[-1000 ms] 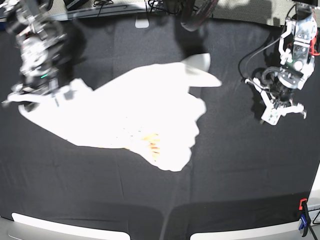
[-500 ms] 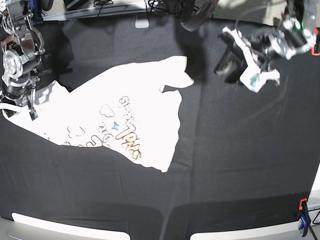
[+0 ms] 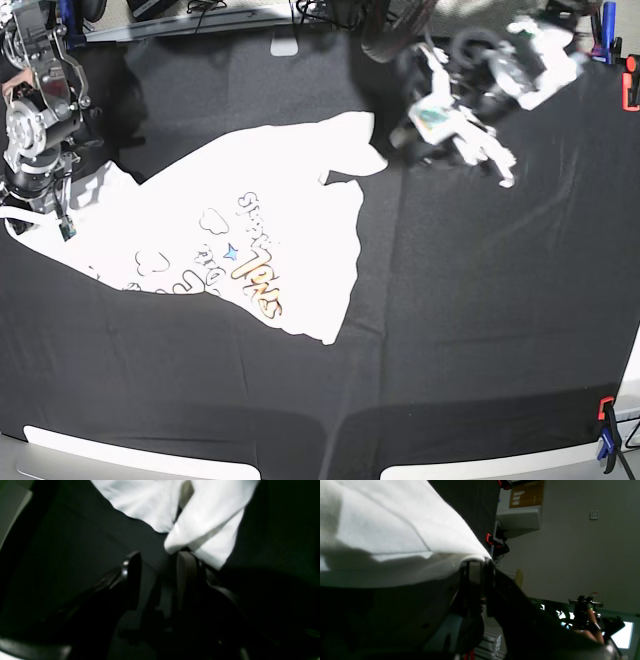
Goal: Layout the t-shirt on the table in an organized manner, then fold the t-shirt properly
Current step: 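Lift the shirt with both grippers and pull it apart to spread, then raise the held shirt high with both grippers and shake it open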
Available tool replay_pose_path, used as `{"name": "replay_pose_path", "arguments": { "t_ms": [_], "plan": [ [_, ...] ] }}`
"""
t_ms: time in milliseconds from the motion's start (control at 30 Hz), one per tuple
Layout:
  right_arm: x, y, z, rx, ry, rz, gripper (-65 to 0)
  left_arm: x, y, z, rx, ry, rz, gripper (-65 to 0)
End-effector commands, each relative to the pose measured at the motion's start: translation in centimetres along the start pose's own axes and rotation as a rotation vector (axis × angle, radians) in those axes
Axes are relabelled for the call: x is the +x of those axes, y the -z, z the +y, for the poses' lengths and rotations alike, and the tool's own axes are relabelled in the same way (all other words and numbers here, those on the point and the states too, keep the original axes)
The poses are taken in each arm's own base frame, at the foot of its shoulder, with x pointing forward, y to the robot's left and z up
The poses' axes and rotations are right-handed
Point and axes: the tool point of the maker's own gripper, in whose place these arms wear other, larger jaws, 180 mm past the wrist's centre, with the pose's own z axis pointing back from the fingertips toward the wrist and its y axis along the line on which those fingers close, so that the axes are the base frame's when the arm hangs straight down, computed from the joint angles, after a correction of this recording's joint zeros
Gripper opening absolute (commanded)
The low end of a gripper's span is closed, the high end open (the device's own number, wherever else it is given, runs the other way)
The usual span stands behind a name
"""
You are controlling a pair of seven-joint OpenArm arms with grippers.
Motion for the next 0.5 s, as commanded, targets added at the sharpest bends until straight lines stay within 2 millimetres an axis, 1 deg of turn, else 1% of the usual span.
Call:
{"name": "replay_pose_path", "arguments": {
  "t_ms": [0, 100, 167, 233, 367, 467],
  "plan": [
    [0.5, 0.1, -2.2, -0.067, -0.002, -0.017, -65.0, 0.6, 0.3, 0.8, 0.035, 0.035, -0.022, -43.4],
    [0.4, 0.1, -1.6, -0.037, 0.018, -0.016, -65.0, -0.2, 2.1, -0.1, 0.028, 0.098, 0.013, -43.5],
    [0.4, 0.1, -1.5, -0.03, 0.023, -0.015, -65.0, 0.2, 3.0, -1.2, 0.006, 0.108, 0.006, -43.5],
    [0.4, 0.1, -1.5, -0.03, 0.023, -0.015, -65.0, 0.9, 3.8, -2.0, 0.0, 0.127, -0.008, -43.5],
    [0.4, 0.1, -1.5, -0.03, 0.023, -0.015, -65.0, 2.2, 4.4, -1.9, 0.039, 0.154, -0.034, -43.5],
    [0.4, 0.1, -1.5, -0.03, 0.023, -0.015, -65.0, 2.5, 4.6, -1.8, 0.038, 0.158, -0.042, -43.5]
  ]
}}
